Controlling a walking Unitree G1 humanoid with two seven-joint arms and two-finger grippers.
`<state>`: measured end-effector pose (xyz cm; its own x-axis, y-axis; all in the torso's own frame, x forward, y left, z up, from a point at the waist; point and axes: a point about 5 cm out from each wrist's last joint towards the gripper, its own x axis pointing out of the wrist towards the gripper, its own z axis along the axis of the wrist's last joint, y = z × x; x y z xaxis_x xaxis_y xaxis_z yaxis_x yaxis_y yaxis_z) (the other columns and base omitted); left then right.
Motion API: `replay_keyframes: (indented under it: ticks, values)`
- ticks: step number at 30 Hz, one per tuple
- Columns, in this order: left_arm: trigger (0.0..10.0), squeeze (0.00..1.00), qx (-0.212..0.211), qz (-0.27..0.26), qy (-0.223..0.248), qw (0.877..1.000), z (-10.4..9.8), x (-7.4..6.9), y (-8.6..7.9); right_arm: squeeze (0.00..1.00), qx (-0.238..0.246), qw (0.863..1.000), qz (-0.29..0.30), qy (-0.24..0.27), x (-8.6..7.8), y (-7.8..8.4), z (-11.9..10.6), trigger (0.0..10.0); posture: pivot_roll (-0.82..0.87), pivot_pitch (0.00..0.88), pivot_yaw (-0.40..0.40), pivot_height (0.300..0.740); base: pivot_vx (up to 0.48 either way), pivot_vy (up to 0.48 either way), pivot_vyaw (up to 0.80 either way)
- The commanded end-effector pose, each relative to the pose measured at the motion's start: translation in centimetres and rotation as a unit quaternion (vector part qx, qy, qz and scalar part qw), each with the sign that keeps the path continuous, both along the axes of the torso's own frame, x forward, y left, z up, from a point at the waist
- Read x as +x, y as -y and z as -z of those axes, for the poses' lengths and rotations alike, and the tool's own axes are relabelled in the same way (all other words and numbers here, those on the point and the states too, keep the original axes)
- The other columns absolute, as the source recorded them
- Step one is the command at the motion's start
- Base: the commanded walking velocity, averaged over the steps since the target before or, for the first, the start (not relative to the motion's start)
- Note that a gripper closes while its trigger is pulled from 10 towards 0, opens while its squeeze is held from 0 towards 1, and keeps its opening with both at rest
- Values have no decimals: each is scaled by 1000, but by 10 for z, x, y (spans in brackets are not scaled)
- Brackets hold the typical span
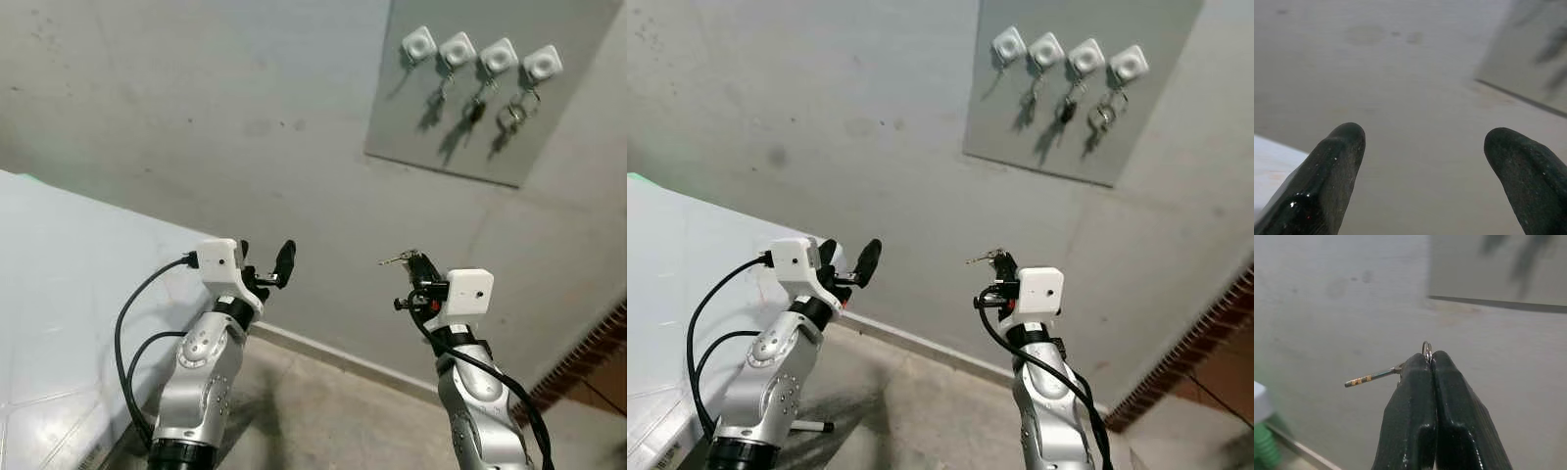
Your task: Hang keys on a hook
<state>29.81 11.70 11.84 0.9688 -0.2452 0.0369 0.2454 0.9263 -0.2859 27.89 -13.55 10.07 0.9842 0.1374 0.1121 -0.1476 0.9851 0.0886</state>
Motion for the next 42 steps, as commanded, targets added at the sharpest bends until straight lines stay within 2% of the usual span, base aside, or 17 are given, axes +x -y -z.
replay_keyframes:
  ticks: [1, 33, 42]
  values:
    - [10000, 0, 2, -4, 2, 1000, -2, 1, -4, 0, 4, 1000, -9, 13, 3, -6, -7, 10000, 11, 0, -33, 736, 375, 0, 0]
    - [10000, 0, -3, -10, -1, 1000, -2, 0, -1, 0, 0, 1000, -16, 11, 2, -6, -8, 10000, 12, 0, -40, 736, 375, 0, 0]
    - [10000, 0, -19, 1, 27, 999, -12, -1, 5, 0, -7, 1000, -28, 11, 3, -7, -8, 10000, 13, 0, -43, 736, 0, 0, 0]
